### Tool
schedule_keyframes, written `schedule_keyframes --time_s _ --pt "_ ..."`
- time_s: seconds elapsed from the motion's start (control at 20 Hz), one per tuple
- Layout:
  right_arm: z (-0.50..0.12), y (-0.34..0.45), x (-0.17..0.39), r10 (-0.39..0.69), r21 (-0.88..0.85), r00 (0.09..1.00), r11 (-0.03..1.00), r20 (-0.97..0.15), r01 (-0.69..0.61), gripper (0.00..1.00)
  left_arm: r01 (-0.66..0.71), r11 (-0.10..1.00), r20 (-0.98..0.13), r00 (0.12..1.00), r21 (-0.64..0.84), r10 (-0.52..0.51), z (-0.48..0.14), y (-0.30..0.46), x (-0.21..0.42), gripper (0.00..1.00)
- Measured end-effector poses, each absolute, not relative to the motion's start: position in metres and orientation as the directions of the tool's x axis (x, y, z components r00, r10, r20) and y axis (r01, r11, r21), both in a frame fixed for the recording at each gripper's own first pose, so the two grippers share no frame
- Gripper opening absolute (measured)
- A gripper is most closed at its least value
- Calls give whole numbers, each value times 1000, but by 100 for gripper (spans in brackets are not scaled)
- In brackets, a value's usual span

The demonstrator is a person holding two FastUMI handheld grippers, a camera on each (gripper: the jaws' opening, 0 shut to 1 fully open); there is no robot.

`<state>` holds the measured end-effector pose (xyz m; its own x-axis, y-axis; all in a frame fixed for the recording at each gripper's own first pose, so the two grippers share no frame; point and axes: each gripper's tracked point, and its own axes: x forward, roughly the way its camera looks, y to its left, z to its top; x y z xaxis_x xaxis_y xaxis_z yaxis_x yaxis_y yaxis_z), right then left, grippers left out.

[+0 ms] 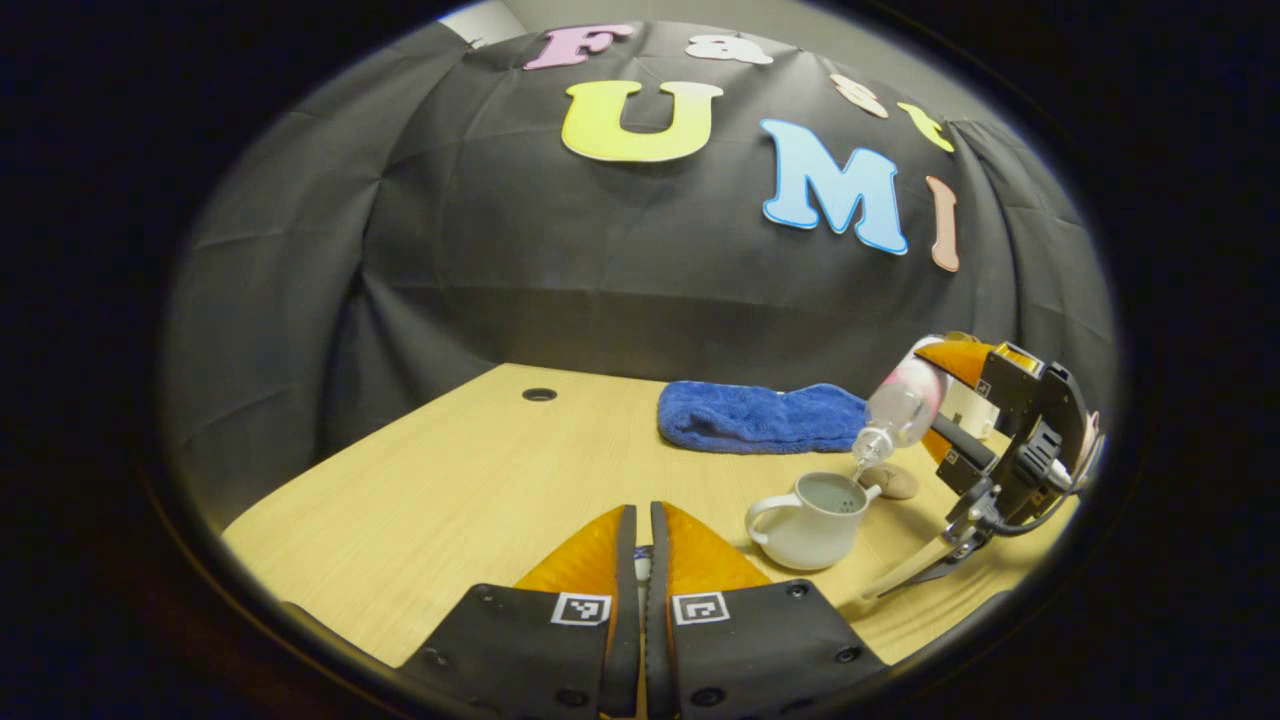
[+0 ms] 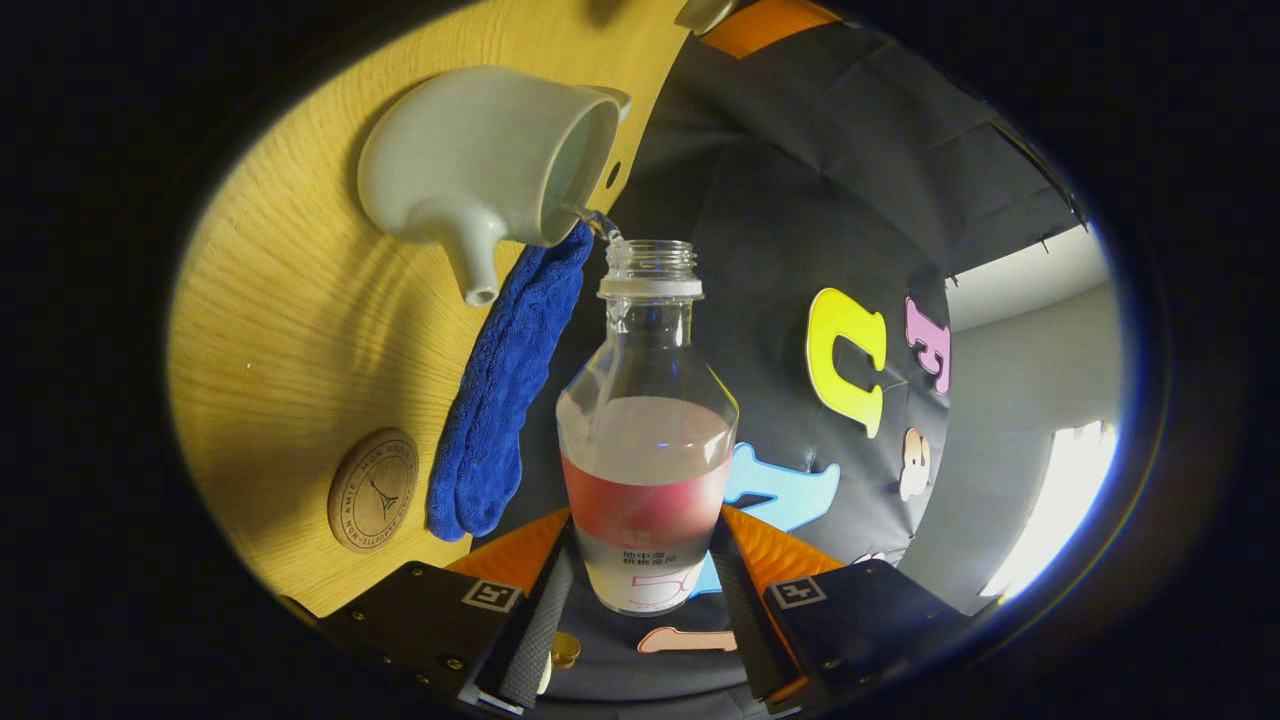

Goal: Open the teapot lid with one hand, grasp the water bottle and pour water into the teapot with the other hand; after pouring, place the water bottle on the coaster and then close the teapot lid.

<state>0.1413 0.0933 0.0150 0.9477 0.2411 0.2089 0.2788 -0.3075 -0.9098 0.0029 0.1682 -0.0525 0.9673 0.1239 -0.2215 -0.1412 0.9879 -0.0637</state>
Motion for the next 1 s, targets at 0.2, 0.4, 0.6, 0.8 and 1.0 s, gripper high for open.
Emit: schedule_keyframes --time_s 0.2,0.4,0.6,0.8,1.0 --pt "17 96 139 254 -900 941 -318 222 298 75 -141 988 -222 967 -63 124 -53 168 3 9" --pt "20 98 138 268 -890 934 -324 237 319 75 -139 988 -226 967 -67 121 -54 166 5 9" --pt "25 101 136 287 -874 923 -340 256 348 75 -137 988 -226 967 -69 118 -55 165 4 9" --pt "30 102 137 297 -858 915 -357 272 371 75 -136 988 -227 967 -70 117 -57 165 4 9" --pt "34 104 137 316 -844 906 -367 281 390 75 -136 988 -229 966 -70 117 -58 166 5 9"
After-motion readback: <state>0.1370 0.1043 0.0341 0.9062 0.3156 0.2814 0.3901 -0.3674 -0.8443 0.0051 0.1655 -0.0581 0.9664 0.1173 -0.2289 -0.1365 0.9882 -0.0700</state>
